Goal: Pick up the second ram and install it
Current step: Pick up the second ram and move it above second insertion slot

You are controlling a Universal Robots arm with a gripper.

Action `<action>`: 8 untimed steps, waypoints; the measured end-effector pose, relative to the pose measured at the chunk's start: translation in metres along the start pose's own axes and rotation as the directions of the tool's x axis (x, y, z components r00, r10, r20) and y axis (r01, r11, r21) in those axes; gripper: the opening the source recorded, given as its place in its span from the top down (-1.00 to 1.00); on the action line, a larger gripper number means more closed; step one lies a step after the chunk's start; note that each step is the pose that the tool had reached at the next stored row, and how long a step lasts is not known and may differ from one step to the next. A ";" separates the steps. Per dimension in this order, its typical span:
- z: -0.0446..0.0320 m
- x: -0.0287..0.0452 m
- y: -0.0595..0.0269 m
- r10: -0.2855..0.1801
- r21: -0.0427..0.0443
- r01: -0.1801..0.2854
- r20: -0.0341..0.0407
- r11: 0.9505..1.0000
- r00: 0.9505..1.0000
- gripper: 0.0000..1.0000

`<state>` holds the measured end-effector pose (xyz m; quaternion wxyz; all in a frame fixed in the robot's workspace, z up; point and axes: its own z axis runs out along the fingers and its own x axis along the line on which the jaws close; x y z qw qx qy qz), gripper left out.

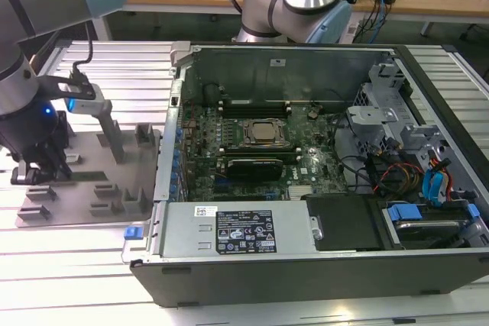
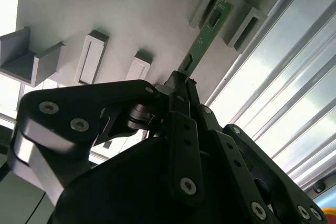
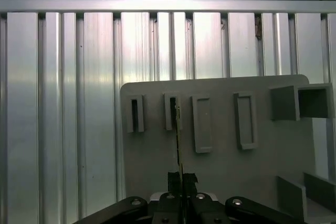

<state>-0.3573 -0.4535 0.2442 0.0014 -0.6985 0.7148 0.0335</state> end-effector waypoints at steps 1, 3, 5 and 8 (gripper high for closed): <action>-0.0012 0.0000 0.0001 0.000 0.000 0.000 0.000 1.000 1.000 0.79; -0.0035 -0.0002 0.0002 0.000 0.000 0.000 0.000 1.000 1.000 0.79; -0.0062 -0.0003 0.0003 0.000 0.000 0.000 0.000 1.000 1.000 0.79; -0.0115 -0.0006 0.0005 0.000 0.000 0.000 0.000 1.000 1.000 0.79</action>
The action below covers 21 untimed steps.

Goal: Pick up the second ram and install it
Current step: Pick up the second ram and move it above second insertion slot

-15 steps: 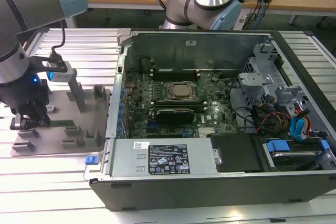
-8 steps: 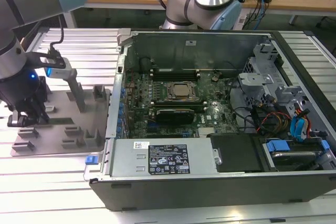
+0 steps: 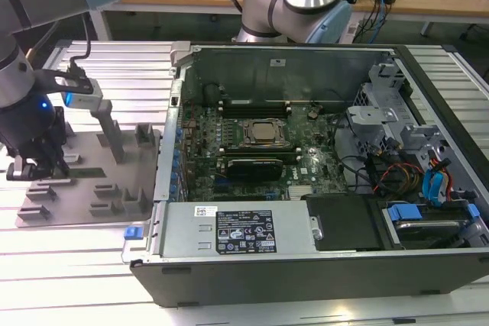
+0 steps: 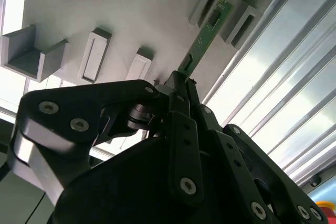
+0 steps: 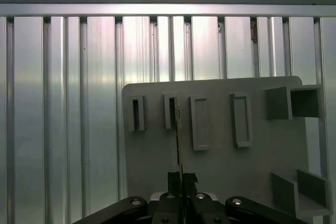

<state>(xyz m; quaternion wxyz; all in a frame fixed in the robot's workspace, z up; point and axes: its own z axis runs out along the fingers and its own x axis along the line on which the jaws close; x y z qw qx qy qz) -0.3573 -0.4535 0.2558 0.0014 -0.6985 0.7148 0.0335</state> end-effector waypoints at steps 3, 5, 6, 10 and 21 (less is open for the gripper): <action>-0.0097 -0.0005 0.0005 0.000 0.000 0.000 0.000 1.000 1.000 0.79; -0.0175 -0.0009 0.0008 0.000 0.000 0.000 0.000 1.000 1.000 0.79; -0.0194 -0.0010 0.0009 0.000 0.000 0.000 0.000 1.000 1.000 0.79; -0.0364 -0.0018 0.0016 0.000 0.000 0.000 0.000 1.000 1.000 0.79; -0.0738 -0.0037 0.0034 0.000 0.000 0.000 0.000 1.000 1.000 0.79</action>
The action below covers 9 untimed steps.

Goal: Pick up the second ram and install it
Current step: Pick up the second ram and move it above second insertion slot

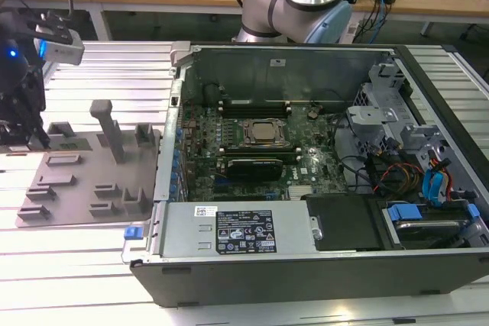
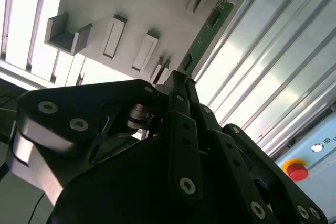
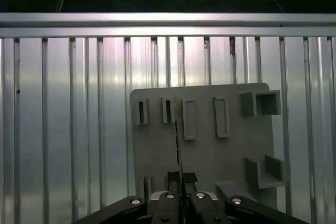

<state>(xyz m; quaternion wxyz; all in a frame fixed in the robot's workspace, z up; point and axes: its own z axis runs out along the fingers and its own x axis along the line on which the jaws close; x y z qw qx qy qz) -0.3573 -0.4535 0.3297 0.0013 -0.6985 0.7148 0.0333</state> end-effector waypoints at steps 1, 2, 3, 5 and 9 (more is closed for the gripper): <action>-0.0038 -0.0002 0.0002 0.000 0.000 0.000 0.000 1.000 1.000 0.79; -0.0056 -0.0003 0.0003 0.000 0.000 0.000 0.000 1.000 1.000 0.79; -0.0078 -0.0004 0.0004 0.000 0.000 0.000 0.000 1.000 1.000 0.79; -0.0121 -0.0006 0.0006 0.000 0.000 0.000 0.000 1.000 1.000 0.79; -0.0269 -0.0013 0.0013 0.000 0.000 0.000 0.000 1.000 1.000 0.79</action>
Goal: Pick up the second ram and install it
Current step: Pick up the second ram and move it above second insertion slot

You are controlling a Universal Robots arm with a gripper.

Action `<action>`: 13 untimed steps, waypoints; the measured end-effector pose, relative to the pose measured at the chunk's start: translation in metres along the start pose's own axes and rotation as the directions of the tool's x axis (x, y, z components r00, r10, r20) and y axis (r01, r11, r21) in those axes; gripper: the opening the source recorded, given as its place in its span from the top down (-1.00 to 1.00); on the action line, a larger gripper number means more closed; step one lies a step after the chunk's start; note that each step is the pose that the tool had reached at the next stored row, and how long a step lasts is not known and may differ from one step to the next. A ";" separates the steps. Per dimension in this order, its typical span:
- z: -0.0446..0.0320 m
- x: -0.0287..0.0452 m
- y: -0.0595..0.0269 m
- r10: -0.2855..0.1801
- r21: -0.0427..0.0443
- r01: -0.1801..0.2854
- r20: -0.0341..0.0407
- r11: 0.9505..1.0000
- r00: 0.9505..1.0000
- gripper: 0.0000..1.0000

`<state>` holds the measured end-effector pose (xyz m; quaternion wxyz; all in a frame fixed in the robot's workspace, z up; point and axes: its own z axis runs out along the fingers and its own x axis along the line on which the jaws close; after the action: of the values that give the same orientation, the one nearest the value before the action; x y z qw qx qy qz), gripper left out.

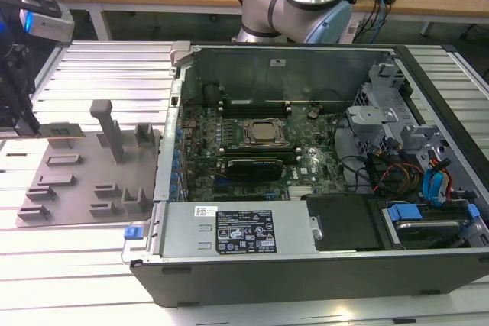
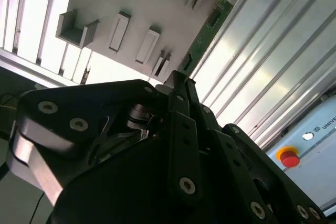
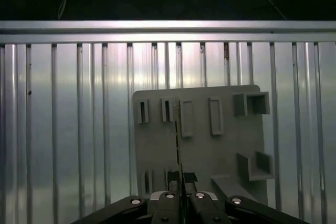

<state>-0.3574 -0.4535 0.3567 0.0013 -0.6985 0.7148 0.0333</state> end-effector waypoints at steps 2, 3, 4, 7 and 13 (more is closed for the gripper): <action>-0.0092 -0.0004 0.0004 0.000 0.000 0.000 0.000 1.000 1.000 0.79; -0.0113 -0.0005 0.0005 0.000 0.000 0.000 0.000 1.000 1.000 0.79; -0.0142 -0.0007 0.0006 0.000 0.000 0.000 0.000 1.000 1.000 0.79; -0.0249 -0.0012 0.0011 0.000 0.000 0.000 0.000 1.000 1.000 0.79; -0.0585 -0.0028 0.0027 0.000 0.000 0.000 0.000 1.000 1.000 0.79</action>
<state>-0.3574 -0.4535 0.4153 0.0014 -0.6986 0.7148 0.0333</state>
